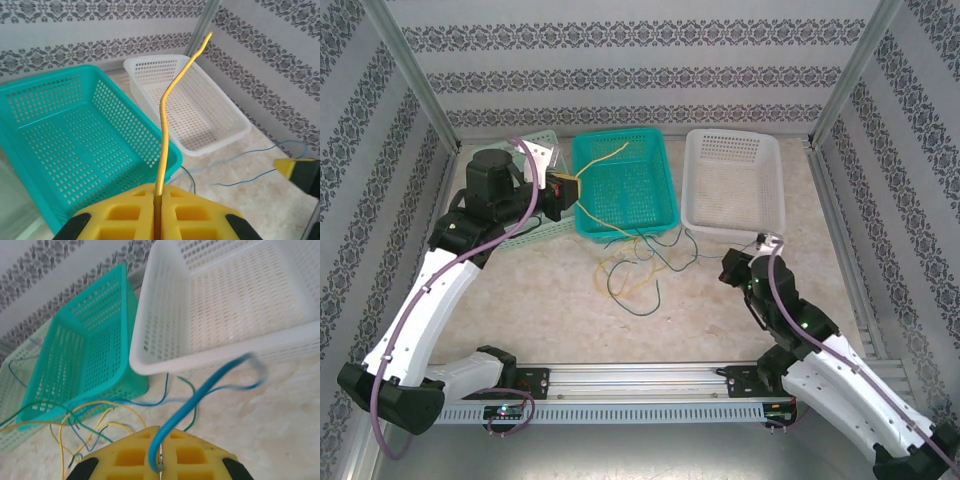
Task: Untangle the cables
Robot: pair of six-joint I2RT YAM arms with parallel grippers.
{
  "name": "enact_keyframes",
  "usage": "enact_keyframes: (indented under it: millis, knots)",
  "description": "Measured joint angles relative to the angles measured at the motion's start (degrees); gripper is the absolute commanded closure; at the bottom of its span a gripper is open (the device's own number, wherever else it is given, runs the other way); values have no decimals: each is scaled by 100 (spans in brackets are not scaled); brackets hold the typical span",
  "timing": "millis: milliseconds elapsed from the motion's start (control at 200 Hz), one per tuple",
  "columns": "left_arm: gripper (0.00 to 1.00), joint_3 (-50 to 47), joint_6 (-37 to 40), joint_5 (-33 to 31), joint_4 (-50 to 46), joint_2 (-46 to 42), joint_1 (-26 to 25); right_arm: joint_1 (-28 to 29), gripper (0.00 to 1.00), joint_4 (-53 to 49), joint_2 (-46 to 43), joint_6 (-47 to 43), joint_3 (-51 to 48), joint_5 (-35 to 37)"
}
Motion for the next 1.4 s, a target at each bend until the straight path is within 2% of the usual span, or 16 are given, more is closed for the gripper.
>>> enact_keyframes:
  millis: [130,400,535,620,754,934,979,1019,1064,1154,1264,1399]
  knots:
    - [89,2,66,-37,-114,-31,125,-190,100,-308,-212,-28,133,26]
    - [88,7,-59,315,109,-249,125,-175,100,-402,608,-4,214,-330]
    - [88,7,-72,417,160,-337,125,-105,100,-476,588,-262,382,-385]
    - [88,-42,-70,415,160,-339,125,-109,100,-715,570,-603,999,-343]
    - [88,-291,-70,417,164,-289,125,-114,100,-780,833,-1239,2671,-345]
    - [85,-678,-179,525,247,42,125,-109,100,-479,1926,-1696,4494,-990]
    - [81,-732,-192,570,249,136,125,-101,100,-420,2291,-1755,4784,-1200]
    - [72,-752,-208,586,247,210,125,-74,100,-398,2603,-1816,5005,-1349]
    - [54,-756,-179,584,247,264,125,-22,100,-352,2957,-1897,5265,-1513]
    - [40,-758,-179,601,269,260,125,55,100,-273,3611,-2004,5737,-1891]
    - [33,-745,-118,767,431,243,122,76,100,-140,4212,-2020,6402,-2371]
    - [31,-463,-15,1095,662,476,52,160,100,125,4741,-1950,7248,-2859]
